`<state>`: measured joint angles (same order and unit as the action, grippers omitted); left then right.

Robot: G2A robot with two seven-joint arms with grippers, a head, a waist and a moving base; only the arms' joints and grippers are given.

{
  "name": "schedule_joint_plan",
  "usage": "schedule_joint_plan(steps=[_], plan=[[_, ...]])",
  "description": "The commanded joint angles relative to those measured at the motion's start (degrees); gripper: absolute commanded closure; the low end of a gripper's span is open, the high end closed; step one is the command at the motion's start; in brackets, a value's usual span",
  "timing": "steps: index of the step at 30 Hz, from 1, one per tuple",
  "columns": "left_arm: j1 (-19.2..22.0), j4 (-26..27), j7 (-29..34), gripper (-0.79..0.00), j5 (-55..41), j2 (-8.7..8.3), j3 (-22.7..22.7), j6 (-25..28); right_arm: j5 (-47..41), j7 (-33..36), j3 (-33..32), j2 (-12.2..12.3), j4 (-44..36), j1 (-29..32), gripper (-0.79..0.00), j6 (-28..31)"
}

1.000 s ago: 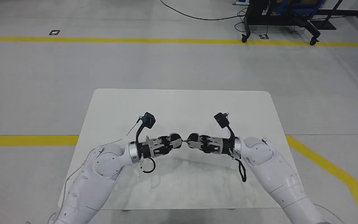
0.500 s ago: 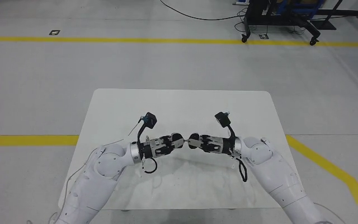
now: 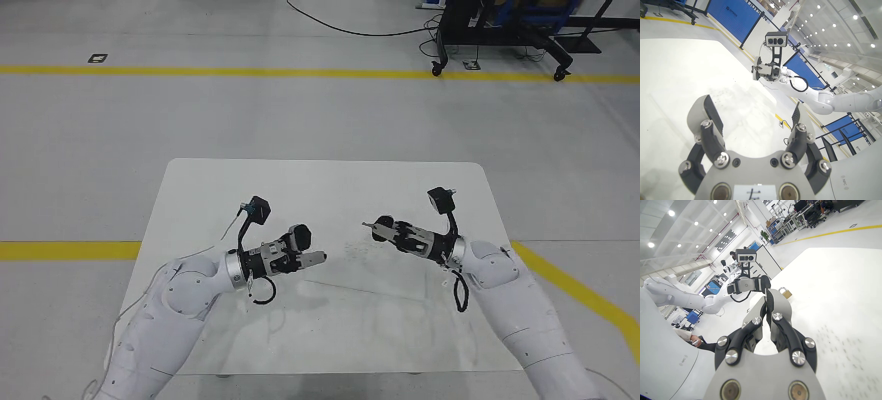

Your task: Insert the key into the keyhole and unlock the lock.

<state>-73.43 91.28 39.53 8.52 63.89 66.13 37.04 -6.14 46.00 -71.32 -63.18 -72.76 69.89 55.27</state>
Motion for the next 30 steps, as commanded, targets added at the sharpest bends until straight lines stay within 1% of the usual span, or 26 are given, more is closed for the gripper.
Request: schedule_joint_plan(steps=[1, 2, 4, 6, 7, 11, 14, 16, 18, 21, 24, 28, 30], plan=[[0.0, 0.0, 0.0, -0.785, 0.0, 0.0, 0.0, 0.0, -0.06, 0.09, 0.11, -0.02, -0.01, -0.03, 0.0, -0.06], [0.02, 1.39, -0.17, -0.785, 0.87, 0.05, -0.42, -0.41, -0.06, 0.09, 0.11, -0.02, -0.01, -0.03, 0.0, -0.06], [0.5, 5.98, -0.19, -0.785, 3.92, 0.07, -0.89, -2.29, -0.06, 0.09, 0.11, -0.02, -0.01, -0.03, 0.0, -0.06], [0.76, 11.0, 0.19, -0.785, 11.3, -0.29, 0.51, -5.68, -0.06, 0.09, 0.11, -0.02, -0.01, -0.03, 0.0, -0.06], [0.21, 13.59, 0.28, -0.785, 15.22, -0.54, 1.56, -7.71, -0.06, 0.09, 0.11, -0.02, -0.01, -0.03, 0.0, -0.06], [-4.16, 23.49, 3.54, -0.785, 32.36, -1.97, 8.06, -16.21, -0.06, 0.09, 0.11, -0.02, -0.01, -0.03, 0.0, -0.06], [-8.41, 29.38, 7.09, -0.785, 40.46, -2.77, 11.55, -19.91, -0.06, 0.09, 0.11, -0.02, -0.01, -0.03, 0.0, -0.06], [-10.95, 31.89, 9.48, -0.785, 45.54, -3.12, 12.22, -21.28, -0.06, 0.09, 0.11, -0.02, -0.01, -0.03, 0.0, -0.06], [-12.99, 32.9, 10.5, -0.785, 49.33, -3.27, 12.0, -22.93, -0.06, 0.09, 0.11, -0.02, -0.01, -0.03, 0.0, -0.06], [-14.68, 31.15, 9.82, -0.785, 54.29, -3.27, 10.63, -25.09, -0.06, 0.09, 0.11, -0.02, -0.01, -0.03, 0.0, -0.06], [-14.3, 28.34, 8.22, -0.785, 57.36, -3.02, 8.45, -26.99, -0.06, 0.09, 0.11, -0.02, -0.01, -0.03, 0.0, -0.06], [-12.89, 25.38, 8.05, -0.785, 58.0, -2.52, 4.93, -28.31, -0.06, 0.09, 0.11, -0.02, -0.01, -0.03, 0.0, -0.06], [-12.18, 23.93, 8.44, -0.646, 58.22, -2.29, 3.61, -29.13, -0.06, 0.09, 0.11, -0.02, -0.01, -0.03, 0.0, -0.06]])
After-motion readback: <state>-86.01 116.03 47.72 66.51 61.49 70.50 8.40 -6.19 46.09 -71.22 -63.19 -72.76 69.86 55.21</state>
